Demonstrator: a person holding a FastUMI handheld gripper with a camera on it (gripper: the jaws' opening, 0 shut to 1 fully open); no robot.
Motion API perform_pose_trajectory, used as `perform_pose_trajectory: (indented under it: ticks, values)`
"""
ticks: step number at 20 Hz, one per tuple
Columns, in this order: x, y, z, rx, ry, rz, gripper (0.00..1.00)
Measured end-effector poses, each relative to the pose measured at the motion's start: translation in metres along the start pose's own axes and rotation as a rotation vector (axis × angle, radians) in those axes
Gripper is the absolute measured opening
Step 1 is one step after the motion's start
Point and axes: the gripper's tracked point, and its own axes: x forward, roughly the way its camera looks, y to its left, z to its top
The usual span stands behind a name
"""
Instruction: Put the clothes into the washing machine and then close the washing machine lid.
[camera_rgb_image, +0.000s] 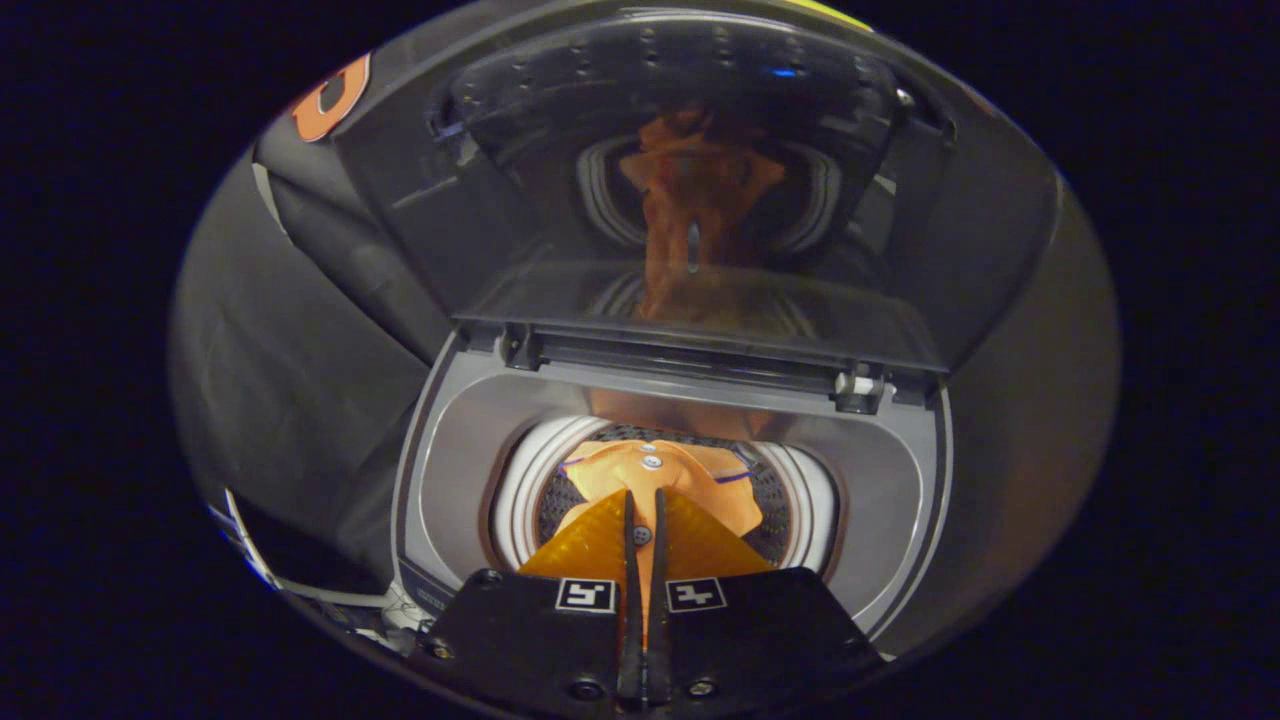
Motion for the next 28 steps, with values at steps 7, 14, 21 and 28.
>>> perform_pose_trajectory:
  ticks: [7, 14, 21, 28]
  values:
    - [0.022, -0.001, -0.021, 0.054, 0.046, -0.016, 0.07]
    - [0.017, -0.002, -0.022, 0.015, 0.042, -0.059, 0.90]
    - [-0.010, 0.000, -0.020, -0.050, 0.020, -0.087, 0.90]
    - [-0.073, 0.012, 0.031, -0.093, -0.098, -0.106, 0.90]
